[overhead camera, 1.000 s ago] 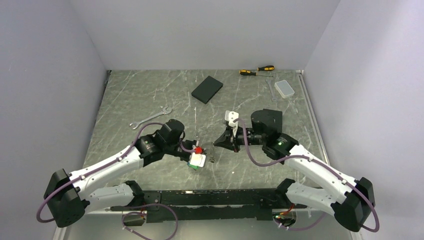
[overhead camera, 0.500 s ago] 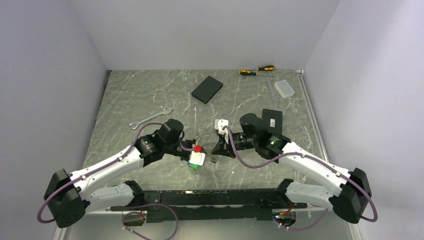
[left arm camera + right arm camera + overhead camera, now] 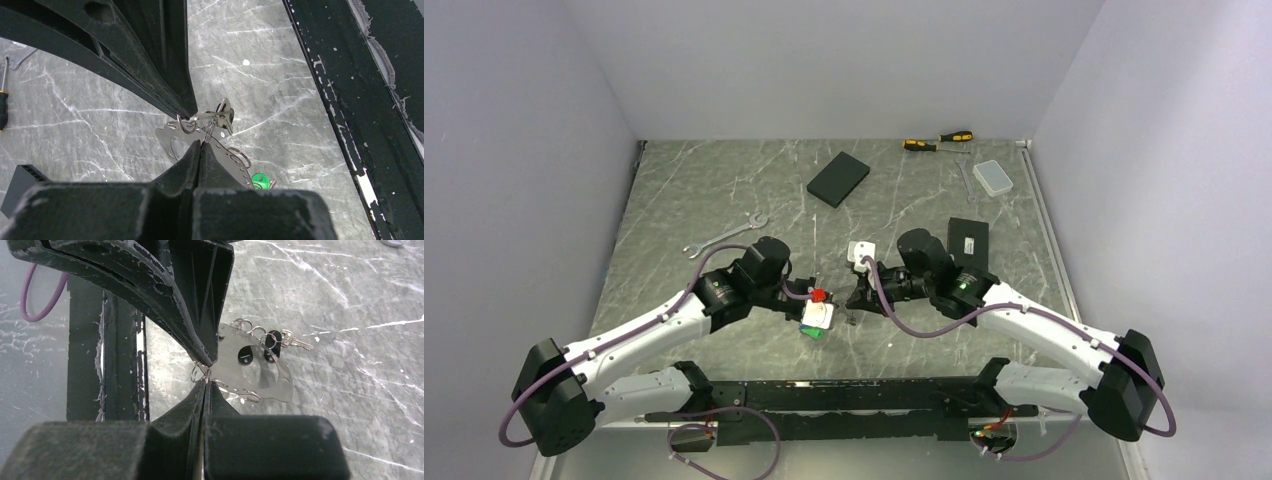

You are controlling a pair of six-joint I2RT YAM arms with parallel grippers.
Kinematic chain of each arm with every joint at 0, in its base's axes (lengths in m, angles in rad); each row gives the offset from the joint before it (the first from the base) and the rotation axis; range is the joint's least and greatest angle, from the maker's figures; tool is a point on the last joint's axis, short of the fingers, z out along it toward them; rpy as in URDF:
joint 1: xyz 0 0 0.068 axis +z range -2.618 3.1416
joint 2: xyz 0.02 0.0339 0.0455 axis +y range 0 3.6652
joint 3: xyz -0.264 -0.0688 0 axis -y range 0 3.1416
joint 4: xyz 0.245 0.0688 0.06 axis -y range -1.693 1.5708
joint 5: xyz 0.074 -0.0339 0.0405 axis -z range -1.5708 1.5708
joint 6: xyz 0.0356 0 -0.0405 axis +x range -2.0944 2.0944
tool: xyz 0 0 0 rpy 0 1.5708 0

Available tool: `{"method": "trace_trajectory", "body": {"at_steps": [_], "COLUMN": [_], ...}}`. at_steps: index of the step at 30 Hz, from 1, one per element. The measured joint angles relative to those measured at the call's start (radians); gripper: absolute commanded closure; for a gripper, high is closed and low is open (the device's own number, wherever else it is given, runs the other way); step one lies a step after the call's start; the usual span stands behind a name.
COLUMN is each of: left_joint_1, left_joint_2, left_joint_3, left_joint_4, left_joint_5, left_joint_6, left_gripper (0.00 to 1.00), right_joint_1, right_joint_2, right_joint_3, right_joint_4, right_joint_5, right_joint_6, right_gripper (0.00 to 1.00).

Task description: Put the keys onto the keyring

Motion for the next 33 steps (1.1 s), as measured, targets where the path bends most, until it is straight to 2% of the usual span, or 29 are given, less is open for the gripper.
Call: {"method": "trace_trajectory", "body": {"at_steps": [33], "left_joint_1": [0.004], "left_joint_2": [0.002], "left_joint_3": [0.000], "left_joint_4": [0.004], "left_joint_5": [-0.001], "left_joint_6": [-0.031], "left_gripper": [1.00], "right_joint_1": [0.040], "right_joint_2": [0.009], "right_joint_3": [0.017], "right_joint_4": [-0.038], "right_joint_5": [0.020], "right_joint_6": [-0.016], "right_gripper": [1.00]}}
